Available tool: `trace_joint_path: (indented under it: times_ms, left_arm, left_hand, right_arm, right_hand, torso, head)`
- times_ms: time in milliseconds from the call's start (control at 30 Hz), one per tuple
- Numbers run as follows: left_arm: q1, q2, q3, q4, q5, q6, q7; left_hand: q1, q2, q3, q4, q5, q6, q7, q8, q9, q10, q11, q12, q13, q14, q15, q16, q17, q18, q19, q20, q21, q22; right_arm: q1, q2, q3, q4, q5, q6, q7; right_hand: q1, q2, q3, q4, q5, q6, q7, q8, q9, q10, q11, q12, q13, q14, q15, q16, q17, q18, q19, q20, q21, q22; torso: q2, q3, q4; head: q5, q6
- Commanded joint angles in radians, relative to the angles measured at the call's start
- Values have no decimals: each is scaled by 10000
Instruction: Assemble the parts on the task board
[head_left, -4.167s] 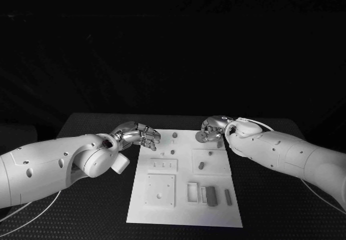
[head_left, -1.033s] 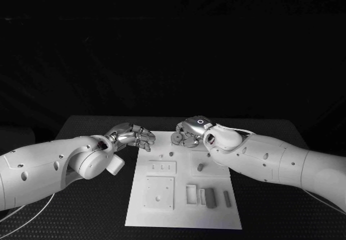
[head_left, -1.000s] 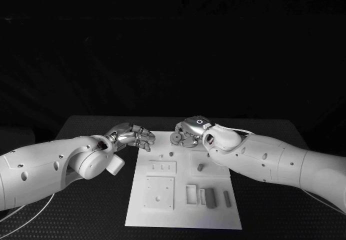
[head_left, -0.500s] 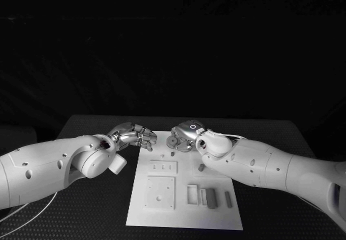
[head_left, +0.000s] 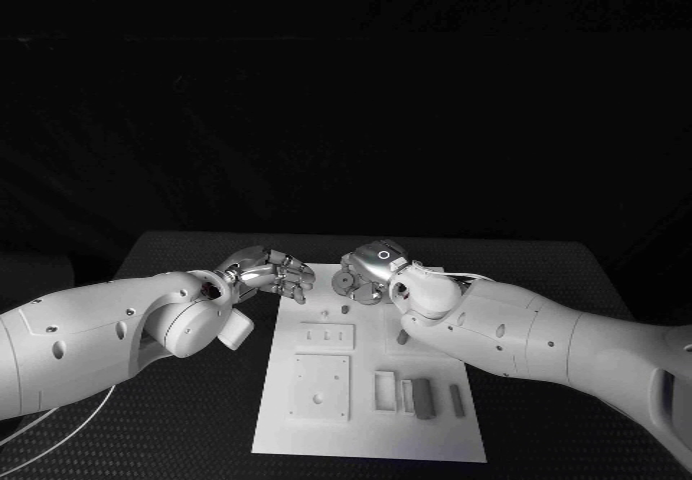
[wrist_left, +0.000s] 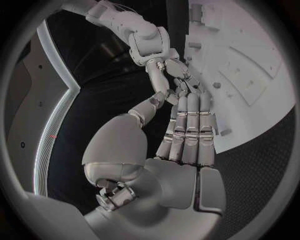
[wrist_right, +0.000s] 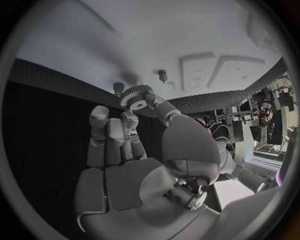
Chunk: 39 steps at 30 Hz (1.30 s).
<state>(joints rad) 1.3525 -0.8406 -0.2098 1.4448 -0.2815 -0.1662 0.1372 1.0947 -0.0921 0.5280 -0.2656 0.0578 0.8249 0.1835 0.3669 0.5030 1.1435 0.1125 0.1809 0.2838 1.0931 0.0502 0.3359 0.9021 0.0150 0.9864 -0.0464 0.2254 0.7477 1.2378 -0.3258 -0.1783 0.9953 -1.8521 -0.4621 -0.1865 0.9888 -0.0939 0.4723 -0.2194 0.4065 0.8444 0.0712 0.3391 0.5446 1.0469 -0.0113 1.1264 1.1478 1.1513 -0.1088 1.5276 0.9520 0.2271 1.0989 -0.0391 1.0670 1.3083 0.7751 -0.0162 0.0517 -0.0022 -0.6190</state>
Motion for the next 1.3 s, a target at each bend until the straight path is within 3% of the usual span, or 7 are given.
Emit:
trace_joint_path:
  times_ms: [33, 1067, 1200, 1300]
  left_arm:
    - [12, 42, 9, 18, -29, 25, 113]
    - [12, 127, 11, -39, -29, 48, 104]
    - [12, 136, 11, -43, -29, 56, 102]
    - [12, 141, 11, -45, -29, 59, 99]
  left_hand:
    - [-100, 4, -5, 46, -41, -54, -7, -40, 14, -26, 11, -58, 16, 22, 25, -61, 17, -27, -15, -3, -43, 14]
    - [-106, 4, -8, 46, -41, -56, -6, -46, 20, -29, 12, -69, 38, 30, 25, -87, 42, -27, -12, -3, -54, 26]
    - [-107, 4, -9, 47, -41, -57, -6, -46, 21, -29, 12, -70, 40, 31, 25, -90, 45, -27, -12, -3, -55, 27]
    - [-109, 4, -9, 48, -41, -57, -5, -47, 21, -29, 12, -71, 42, 31, 25, -92, 47, -27, -11, -3, -56, 28]
  right_arm:
    - [-14, 67, -22, -52, -224, -55, -70]
    - [-121, 325, -178, -628, 102, 280, 38]
    - [-121, 340, -187, -681, 244, 226, 51]
    - [-121, 364, -191, -691, 369, 163, 74]
  right_hand:
    - [-1, -117, 60, 14, 33, 1763, 264, -31, 9, -57, 10, 40, -15, 78, -12, 62, -9, 347, 25, -29, 51, 139]
    - [27, -238, 90, 35, 30, 1566, 342, -210, -44, -101, 79, 15, -86, -93, 39, -30, -282, 347, 0, -36, -32, 115]
    - [54, -287, 102, 30, 29, 1282, 441, -403, -120, -186, 166, -7, -115, -242, 106, -88, -443, 347, -41, -28, -96, 103]
    - [96, -373, 105, 31, 27, 809, 613, -700, -260, -267, 325, 4, -132, -268, 250, -106, -442, 347, -49, -21, -142, 98]
  torso:
    - [7, 4, 10]
    - [2, 17, -10]
    - [1, 15, -11]
    - [2, 16, -8]
  head:
    - [9, -1]
    - [47, -63]
    - [54, -58]
    - [53, -58]
